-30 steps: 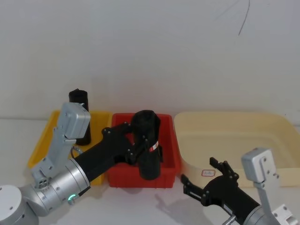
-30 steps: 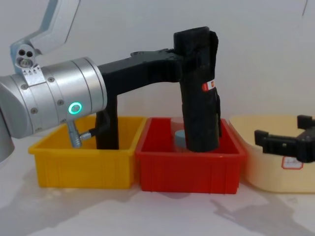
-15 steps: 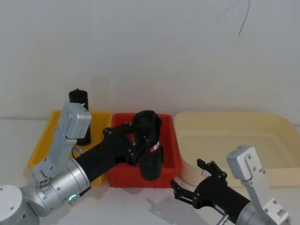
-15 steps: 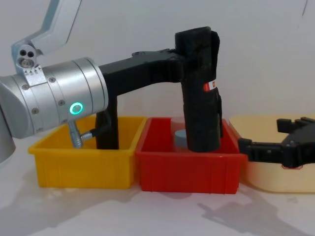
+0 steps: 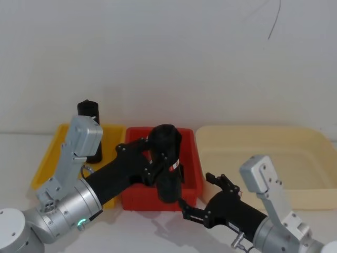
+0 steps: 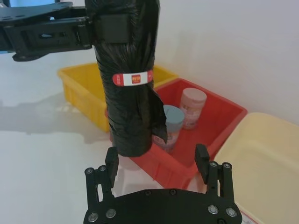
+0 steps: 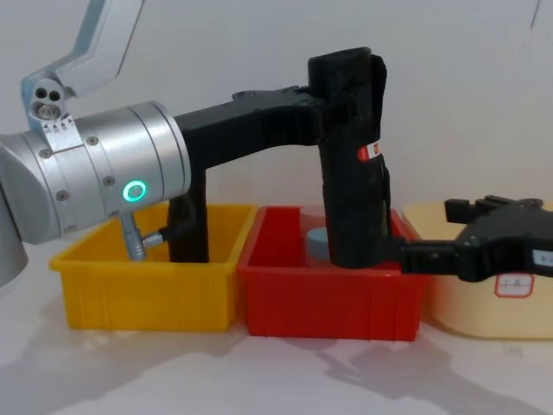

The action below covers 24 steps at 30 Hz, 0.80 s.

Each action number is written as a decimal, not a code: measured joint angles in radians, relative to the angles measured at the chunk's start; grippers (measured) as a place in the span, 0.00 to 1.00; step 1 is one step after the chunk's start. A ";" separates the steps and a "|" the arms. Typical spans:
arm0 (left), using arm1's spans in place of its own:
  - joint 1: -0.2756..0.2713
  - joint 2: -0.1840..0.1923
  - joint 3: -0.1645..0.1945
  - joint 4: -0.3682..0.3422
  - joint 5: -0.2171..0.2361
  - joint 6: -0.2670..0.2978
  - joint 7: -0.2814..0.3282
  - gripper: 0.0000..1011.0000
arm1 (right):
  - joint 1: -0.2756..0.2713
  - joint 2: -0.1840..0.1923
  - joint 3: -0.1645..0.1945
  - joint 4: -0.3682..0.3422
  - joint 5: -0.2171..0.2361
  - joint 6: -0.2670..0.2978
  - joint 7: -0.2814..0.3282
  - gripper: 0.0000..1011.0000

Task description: Pick up the garbage bag with the one hand and transfer it to the other hand.

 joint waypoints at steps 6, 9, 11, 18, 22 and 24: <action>0.000 0.000 0.000 0.000 0.000 0.000 0.000 0.37 | 0.028 -0.009 -0.013 0.022 0.010 0.002 0.022 0.99; 0.000 0.000 0.000 0.000 0.000 0.000 0.000 0.37 | 0.041 -0.013 -0.019 0.031 0.020 0.006 0.034 0.99; 0.000 0.000 0.000 0.000 0.000 0.000 0.000 0.37 | 0.049 -0.015 -0.022 0.037 0.027 0.009 0.042 0.99; 0.000 0.000 0.000 0.000 0.000 0.000 0.000 0.37 | 0.070 -0.022 -0.031 0.052 0.047 0.018 0.059 0.99; 0.000 0.000 0.000 0.000 0.000 0.000 0.000 0.37 | 0.079 -0.025 -0.034 0.057 0.058 0.020 0.066 0.99; 0.000 0.000 0.000 0.000 0.000 0.000 0.000 0.37 | 0.083 -0.029 -0.036 0.061 0.064 0.020 0.068 0.99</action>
